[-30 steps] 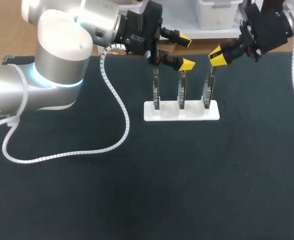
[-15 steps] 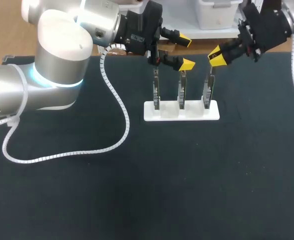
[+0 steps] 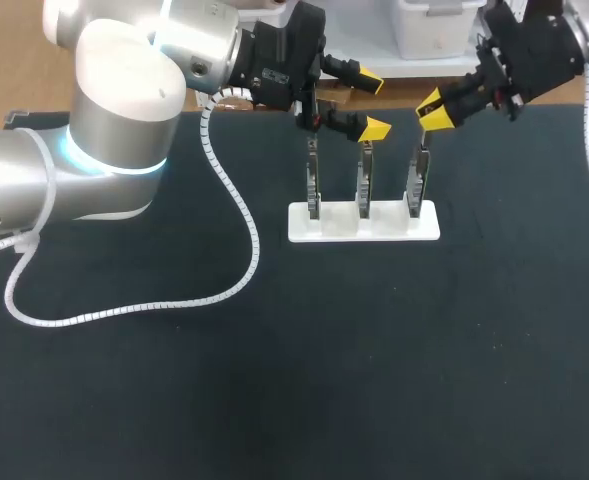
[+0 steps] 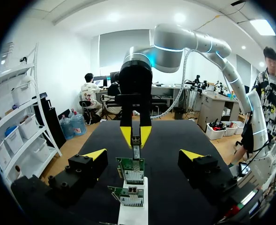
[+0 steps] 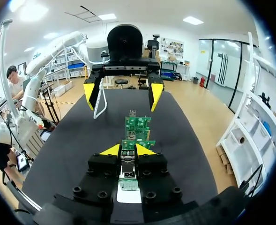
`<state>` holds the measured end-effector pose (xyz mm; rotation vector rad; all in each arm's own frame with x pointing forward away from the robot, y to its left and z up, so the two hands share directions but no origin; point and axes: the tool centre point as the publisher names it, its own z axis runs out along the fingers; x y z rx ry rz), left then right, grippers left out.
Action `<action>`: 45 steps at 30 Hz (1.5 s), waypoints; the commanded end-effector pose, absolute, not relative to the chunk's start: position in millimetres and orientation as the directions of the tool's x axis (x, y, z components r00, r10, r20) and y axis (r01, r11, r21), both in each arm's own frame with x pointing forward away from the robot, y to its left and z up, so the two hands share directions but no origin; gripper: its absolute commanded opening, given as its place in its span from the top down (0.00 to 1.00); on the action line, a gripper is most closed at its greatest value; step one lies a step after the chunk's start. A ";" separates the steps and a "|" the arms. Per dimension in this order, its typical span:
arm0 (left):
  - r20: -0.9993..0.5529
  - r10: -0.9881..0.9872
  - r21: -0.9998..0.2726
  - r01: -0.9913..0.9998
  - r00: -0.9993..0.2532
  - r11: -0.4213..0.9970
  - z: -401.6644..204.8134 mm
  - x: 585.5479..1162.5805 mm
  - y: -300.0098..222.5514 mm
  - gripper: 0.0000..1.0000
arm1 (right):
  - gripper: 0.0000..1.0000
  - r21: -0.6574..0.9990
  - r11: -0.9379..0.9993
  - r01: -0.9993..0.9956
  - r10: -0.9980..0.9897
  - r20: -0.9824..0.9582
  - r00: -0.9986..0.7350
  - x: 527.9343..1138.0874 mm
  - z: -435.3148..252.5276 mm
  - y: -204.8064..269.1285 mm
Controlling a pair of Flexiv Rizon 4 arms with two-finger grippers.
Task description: Pick up the optical module with the left hand, and insert it into the network port with the right hand.
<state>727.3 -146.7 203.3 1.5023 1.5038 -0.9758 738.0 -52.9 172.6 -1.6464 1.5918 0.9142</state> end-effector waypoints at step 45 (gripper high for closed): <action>-0.916 0.402 0.007 1.000 0.003 0.010 203.5 726.4 -147.1 0.00 | 1.00 0.013 -0.051 -0.999 -0.537 -0.844 0.016 735.3 169.9 -53.4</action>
